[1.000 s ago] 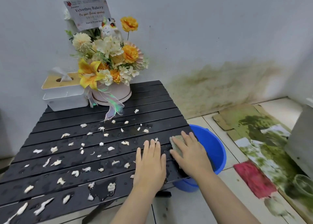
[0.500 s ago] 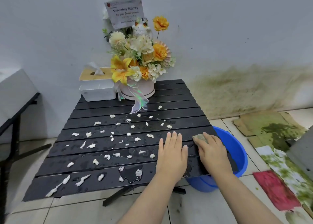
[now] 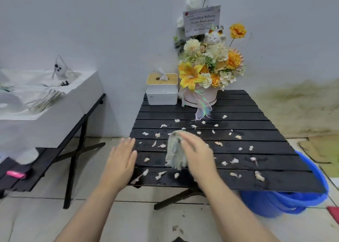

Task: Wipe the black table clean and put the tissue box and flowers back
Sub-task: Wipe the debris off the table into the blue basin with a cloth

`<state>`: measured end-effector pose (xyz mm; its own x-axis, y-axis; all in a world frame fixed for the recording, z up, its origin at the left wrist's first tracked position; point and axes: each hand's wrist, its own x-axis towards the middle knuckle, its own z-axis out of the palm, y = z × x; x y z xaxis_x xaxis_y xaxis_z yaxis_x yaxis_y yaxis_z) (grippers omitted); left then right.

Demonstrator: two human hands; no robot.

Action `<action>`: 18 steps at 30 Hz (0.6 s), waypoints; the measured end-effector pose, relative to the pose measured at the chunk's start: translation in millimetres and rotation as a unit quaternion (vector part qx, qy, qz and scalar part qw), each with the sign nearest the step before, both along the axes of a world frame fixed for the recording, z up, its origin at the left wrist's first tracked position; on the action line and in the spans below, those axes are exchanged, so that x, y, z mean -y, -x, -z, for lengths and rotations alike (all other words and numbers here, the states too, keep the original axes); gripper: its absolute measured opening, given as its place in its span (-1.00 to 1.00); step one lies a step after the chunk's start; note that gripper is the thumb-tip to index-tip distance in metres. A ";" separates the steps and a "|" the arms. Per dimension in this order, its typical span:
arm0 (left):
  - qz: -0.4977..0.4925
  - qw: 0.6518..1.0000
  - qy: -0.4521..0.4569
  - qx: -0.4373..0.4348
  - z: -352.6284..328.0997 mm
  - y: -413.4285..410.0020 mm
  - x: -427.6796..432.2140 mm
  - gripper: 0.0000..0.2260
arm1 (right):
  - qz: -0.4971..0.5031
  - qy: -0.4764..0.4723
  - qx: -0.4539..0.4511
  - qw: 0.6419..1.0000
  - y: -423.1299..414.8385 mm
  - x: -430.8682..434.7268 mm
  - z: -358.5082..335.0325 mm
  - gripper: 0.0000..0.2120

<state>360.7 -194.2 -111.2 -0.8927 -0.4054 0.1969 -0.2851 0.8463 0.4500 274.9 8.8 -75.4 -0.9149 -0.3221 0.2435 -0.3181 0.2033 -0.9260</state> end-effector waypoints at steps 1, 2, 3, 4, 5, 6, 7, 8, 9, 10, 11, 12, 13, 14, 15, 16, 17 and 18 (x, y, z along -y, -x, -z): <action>-0.004 1.000 0.002 0.014 5.6 -4.4 16.7 -0.53 | -0.016 -0.012 -0.015 1.000 -8.4 18.8 3.2 -0.72; -0.002 0.999 0.005 0.034 12.6 -7.7 30.0 -0.54 | -0.024 -0.024 -0.034 0.999 -15.5 38.0 7.3 -0.73; 0.007 0.998 0.009 0.058 20.0 -10.0 39.7 -0.54 | -0.029 -0.040 -0.056 0.997 -21.6 55.3 11.9 -0.74; 0.021 0.996 0.014 0.081 28.2 -12.0 45.6 -0.51 | -0.029 -0.063 -0.083 0.994 -26.7 71.5 17.9 -0.74; 0.037 0.995 0.020 0.096 36.2 -14.2 47.9 -0.43 | -0.034 -0.102 -0.108 0.988 -31.3 85.8 25.9 -0.74; 0.051 0.994 0.018 0.100 44.3 -16.2 48.4 -0.34 | -0.040 -0.147 -0.128 0.980 -35.6 98.2 34.6 -0.71; 0.051 0.994 0.001 0.094 51.9 -17.9 48.0 -0.27 | -0.040 -0.195 -0.141 0.970 -40.5 108.2 41.7 -0.67; 0.043 0.995 -0.018 0.083 58.4 -18.9 47.9 -0.24 | -0.032 -0.237 -0.148 0.960 -45.2 117.0 48.8 -0.62; 0.037 0.996 -0.030 0.072 62.8 -19.5 48.7 -0.24 | -0.021 -0.275 -0.151 0.949 -50.7 124.4 54.1 -0.57; 0.036 0.997 -0.032 0.064 64.8 -19.0 49.2 -0.25 | -0.016 -0.314 -0.151 0.937 -55.3 129.3 57.7 -0.56; 0.038 0.997 -0.027 0.059 65.3 -18.2 49.3 -0.26 | -0.004 -0.356 -0.161 0.920 -58.6 132.2 61.4 -0.57; 0.040 0.997 -0.024 0.058 66.4 -17.9 50.1 -0.26 | 0.007 -0.387 -0.178 0.905 -59.8 135.8 68.1 -0.62; 0.042 0.997 -0.024 0.057 66.3 -17.6 50.1 -0.27 | 0.019 -0.407 -0.206 0.890 -60.3 137.8 74.1 -0.70; 0.042 0.997 -0.027 0.055 65.8 -17.7 50.0 -0.28 | 0.021 -0.415 -0.223 0.882 -59.6 137.9 76.8 -0.74; 0.041 0.997 -0.030 0.054 65.1 -17.9 49.4 -0.30 | 0.021 -0.418 -0.231 0.878 -57.8 135.7 76.7 -0.73; 0.040 0.997 -0.032 0.052 63.9 -18.5 48.1 -0.35 | 0.017 -0.422 -0.238 0.875 -54.7 130.4 76.5 -0.71; 0.039 0.997 -0.033 0.049 62.5 -18.5 46.9 -0.41 | 0.015 -0.422 -0.249 0.872 -50.4 122.1 76.7 -0.69; 0.039 0.998 -0.032 0.049 60.9 -18.7 45.9 -0.46 | 0.015 -0.418 -0.252 0.873 -46.1 110.2 75.8 -0.68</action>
